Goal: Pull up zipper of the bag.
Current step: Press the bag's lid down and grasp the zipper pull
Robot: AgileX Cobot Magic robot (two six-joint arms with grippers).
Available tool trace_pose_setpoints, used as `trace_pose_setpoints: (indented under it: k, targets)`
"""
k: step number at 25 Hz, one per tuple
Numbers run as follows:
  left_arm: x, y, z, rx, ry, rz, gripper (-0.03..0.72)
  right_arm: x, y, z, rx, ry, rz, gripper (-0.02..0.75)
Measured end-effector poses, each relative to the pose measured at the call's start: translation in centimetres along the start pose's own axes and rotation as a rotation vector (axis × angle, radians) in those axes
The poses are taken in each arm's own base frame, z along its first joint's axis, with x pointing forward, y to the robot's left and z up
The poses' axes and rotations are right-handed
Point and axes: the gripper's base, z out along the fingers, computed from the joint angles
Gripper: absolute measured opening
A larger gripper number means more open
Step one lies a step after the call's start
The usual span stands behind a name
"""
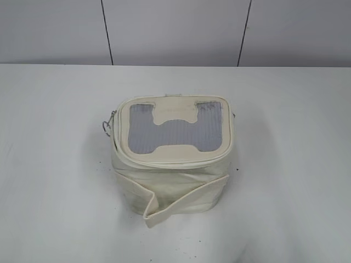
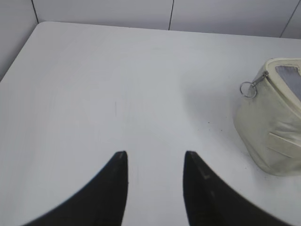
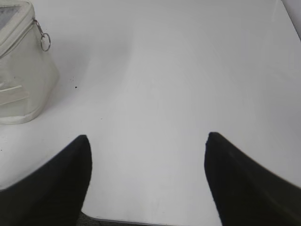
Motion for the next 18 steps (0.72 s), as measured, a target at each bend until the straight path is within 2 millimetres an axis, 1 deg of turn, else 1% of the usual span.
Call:
trace_pose_setpoints:
  k: [10,12,15,18]
  targets:
    - [-0.1,-0.1,0.0,0.010,-0.006,-0.004,0.308,0.0,0.0,0.0,0.000,0.000,0.000,0.582]
    - [-0.6,-0.2,-0.3,0.030,-0.048,-0.008,0.308,0.0,0.0,0.0,0.000,-0.001,0.000,0.582]
    - [-2.1,-0.3,-0.7,0.040,-0.190,-0.002,0.308,-1.2,0.0,0.3,-0.005,-0.013,0.007,0.582]
    - [-3.5,-0.3,0.1,0.034,-0.228,0.031,0.308,-3.4,0.1,1.5,-0.031,-0.064,0.039,0.582]
